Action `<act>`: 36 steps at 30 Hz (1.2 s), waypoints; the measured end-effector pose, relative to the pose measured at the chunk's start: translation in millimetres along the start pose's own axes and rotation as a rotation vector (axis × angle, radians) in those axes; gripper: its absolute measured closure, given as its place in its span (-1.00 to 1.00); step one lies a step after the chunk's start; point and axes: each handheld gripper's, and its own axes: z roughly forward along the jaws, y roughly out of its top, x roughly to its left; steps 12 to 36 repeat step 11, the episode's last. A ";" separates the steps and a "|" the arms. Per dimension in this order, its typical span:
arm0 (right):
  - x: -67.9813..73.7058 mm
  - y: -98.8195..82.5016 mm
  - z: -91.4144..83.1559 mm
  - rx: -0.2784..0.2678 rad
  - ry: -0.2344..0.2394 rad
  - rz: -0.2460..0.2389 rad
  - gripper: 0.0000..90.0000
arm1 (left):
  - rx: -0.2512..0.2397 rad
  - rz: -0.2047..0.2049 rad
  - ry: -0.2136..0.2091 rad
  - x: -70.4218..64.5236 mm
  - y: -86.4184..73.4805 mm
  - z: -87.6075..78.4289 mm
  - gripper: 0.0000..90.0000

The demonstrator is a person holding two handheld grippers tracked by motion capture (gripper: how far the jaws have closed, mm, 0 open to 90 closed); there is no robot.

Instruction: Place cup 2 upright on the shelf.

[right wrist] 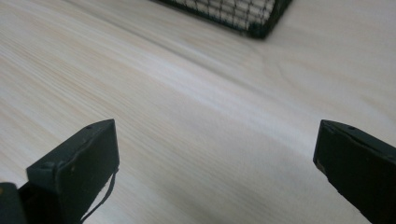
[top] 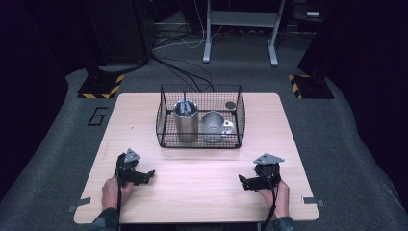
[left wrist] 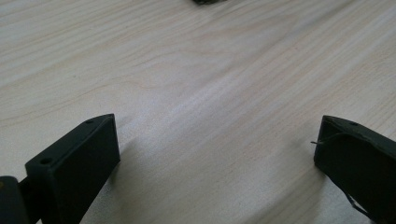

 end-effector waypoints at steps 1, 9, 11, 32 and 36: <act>-3.7 -5.1 3.6 0.000 -0.005 -0.001 -1.00 | 0.000 0.000 0.000 0.0 0.0 0.0 -1.00; -25.3 -25.1 19.0 -0.009 -0.018 0.052 -1.00 | 0.000 0.001 0.000 0.1 0.0 0.0 -1.00; -29.6 -28.6 22.1 -0.007 -0.030 0.056 -1.00 | 0.001 0.001 0.000 0.2 0.1 0.0 -1.00; -29.6 -28.6 22.1 -0.007 -0.030 0.056 -1.00 | 0.001 0.001 0.000 0.2 0.1 0.0 -1.00; -29.6 -28.6 22.1 -0.007 -0.030 0.056 -1.00 | 0.001 0.001 0.000 0.2 0.1 0.0 -1.00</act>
